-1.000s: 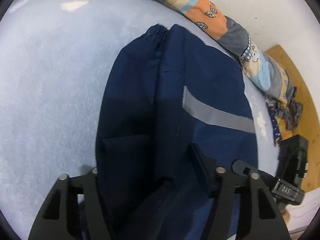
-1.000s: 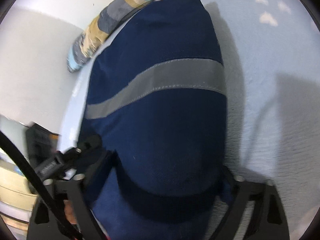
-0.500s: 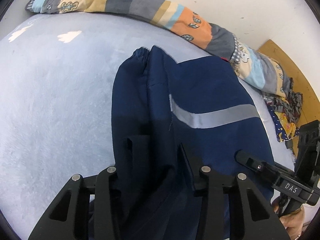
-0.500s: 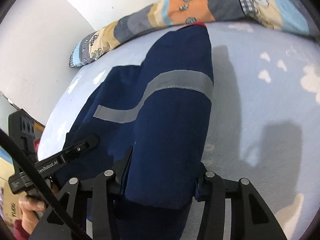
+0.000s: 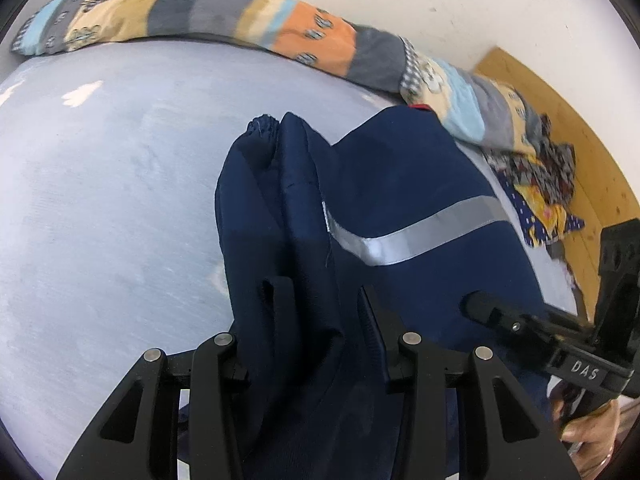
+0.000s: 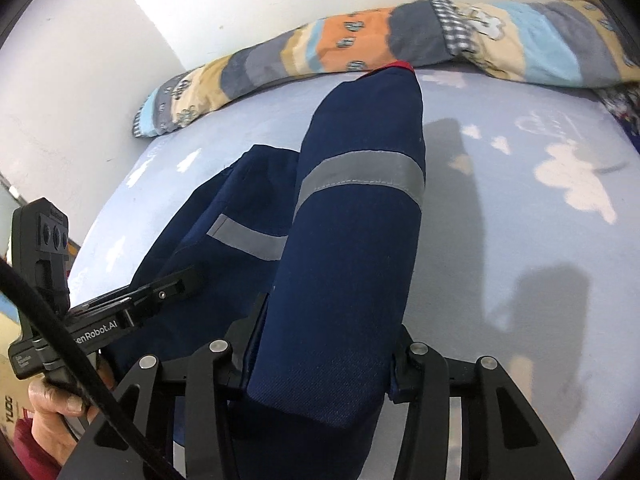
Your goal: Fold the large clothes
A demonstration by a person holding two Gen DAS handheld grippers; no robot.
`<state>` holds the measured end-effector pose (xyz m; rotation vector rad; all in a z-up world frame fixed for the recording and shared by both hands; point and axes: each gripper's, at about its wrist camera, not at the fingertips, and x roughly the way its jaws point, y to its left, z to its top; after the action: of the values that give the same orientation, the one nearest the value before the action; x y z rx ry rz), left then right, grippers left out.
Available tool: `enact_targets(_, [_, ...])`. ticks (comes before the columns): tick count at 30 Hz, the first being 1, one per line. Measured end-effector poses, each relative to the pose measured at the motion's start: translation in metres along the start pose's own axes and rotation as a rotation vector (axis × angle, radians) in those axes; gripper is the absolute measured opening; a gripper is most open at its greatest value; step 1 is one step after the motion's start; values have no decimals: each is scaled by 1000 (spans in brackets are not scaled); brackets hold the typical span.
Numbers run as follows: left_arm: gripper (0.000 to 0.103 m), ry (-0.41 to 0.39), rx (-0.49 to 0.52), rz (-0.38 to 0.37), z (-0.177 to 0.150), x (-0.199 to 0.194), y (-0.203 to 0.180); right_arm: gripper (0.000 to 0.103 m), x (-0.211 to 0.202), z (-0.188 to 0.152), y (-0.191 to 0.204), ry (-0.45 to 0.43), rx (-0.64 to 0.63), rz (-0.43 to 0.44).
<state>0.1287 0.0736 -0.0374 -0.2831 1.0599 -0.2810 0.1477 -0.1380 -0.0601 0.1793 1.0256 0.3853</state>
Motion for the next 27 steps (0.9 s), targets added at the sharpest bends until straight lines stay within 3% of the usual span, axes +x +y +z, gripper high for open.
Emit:
enact_targets(8, [40,62,82,-20,-22,11,-36,50,-24,-24,-34,38,43,-59])
enact_targets(13, [41,99,123,16,-31,21,-47,50,-26,-33,-57,70,111,-89])
enact_targets(18, [51,155,102,22,-33,32,-38,54,-11,-38,-73,122,191,-84])
enact_targets(20, [68,175,92,39,-33,34,-33,60,-9,-38,-77,141,214,-86])
enact_targets(27, [75,211,118,64,-37,33,-27,75,-10,-44,-92,172,268,-106])
